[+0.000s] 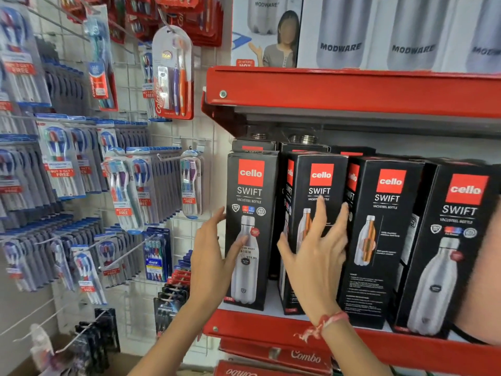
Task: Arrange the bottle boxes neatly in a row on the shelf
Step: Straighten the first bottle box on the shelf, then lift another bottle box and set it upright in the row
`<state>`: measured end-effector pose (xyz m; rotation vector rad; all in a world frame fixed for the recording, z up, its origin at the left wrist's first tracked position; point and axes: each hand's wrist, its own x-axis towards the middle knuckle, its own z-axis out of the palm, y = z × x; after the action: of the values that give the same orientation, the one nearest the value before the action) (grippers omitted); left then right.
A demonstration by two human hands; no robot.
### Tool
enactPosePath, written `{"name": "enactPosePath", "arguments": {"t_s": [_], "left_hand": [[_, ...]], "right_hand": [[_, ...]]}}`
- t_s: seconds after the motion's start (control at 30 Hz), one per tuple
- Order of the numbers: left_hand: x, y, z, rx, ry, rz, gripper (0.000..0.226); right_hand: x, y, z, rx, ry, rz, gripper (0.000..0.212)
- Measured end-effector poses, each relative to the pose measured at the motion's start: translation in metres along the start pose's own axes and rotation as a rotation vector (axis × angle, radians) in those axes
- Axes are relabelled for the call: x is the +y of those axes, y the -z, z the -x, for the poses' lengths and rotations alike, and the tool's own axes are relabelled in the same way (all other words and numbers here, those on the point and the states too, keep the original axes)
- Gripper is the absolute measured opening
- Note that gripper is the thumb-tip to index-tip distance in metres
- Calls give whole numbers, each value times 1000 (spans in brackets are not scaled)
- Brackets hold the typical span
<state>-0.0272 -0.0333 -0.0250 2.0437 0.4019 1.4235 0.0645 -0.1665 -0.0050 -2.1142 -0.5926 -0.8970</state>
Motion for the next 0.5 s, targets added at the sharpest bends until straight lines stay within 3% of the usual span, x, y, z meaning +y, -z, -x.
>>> {"name": "enactPosePath", "arguments": {"t_s": [0.23,0.37,0.5], "left_hand": [[38,-3,3,111,-114,46,56],[65,-5,2,-41,-81,214,64],[87,-3,9,-216,-1,247,78]], "right_hand": [[9,10,0,-1,108,-255,108],[15,41,0,-50,265,-447,103],[29,81,-5,-210,332,-577,101]]}}
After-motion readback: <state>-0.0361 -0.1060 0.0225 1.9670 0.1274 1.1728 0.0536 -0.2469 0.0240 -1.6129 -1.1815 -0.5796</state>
